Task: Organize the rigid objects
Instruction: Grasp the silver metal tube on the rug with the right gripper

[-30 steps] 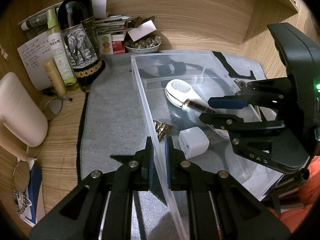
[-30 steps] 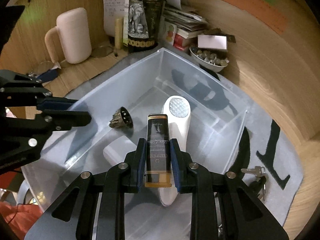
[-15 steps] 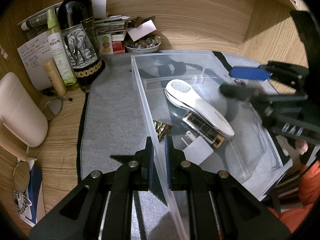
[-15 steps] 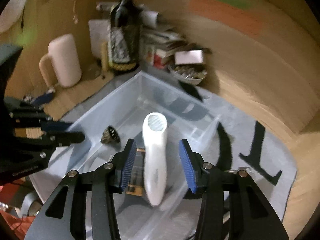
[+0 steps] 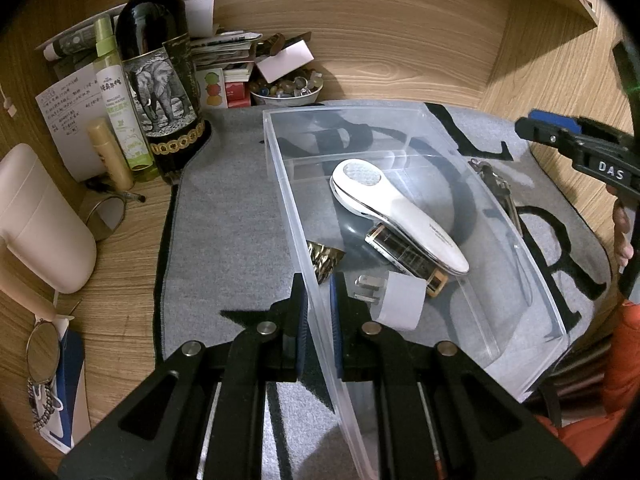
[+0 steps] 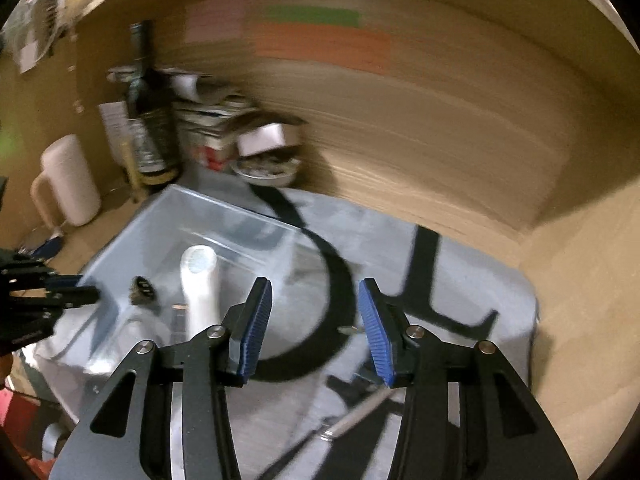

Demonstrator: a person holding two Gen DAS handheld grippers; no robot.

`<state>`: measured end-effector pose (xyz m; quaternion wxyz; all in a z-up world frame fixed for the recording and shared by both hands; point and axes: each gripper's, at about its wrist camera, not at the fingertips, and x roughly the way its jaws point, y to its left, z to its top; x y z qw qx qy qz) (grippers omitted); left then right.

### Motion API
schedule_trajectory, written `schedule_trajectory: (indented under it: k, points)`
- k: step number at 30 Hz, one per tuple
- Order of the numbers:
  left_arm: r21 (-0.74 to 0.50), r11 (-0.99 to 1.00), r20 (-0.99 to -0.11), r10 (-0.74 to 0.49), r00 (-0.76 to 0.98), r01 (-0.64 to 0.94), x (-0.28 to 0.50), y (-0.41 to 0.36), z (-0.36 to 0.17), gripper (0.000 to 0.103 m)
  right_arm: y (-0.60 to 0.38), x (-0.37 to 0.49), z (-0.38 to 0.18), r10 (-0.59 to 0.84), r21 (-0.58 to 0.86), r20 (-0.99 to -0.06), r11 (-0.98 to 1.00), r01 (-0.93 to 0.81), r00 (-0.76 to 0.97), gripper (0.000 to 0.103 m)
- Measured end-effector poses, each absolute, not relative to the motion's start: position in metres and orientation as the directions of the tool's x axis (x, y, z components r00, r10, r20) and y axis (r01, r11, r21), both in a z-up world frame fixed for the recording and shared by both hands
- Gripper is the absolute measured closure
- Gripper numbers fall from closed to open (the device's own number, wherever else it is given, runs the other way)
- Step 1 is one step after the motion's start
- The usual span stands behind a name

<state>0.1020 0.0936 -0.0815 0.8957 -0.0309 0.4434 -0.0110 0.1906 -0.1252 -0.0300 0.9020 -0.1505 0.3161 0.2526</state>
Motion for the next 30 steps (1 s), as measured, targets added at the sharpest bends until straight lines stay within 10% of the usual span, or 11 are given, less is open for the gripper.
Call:
schedule_trajectory:
  k: [23,30]
  points:
    - [-0.062,0.998,-0.796,-0.043,0.604,-0.01,0.104,0.093,-0.082,0.093,-0.188,0.211,-0.134,0.274,0.035,-0.811,0.905,-0.425,0.518,0.06]
    - [-0.061,0.998,-0.796,-0.043,0.603,-0.009,0.104,0.093,-0.082,0.093,-0.193,0.211,-0.135,0.248,-0.003,-0.795,0.91,-0.414,0.553,0.08]
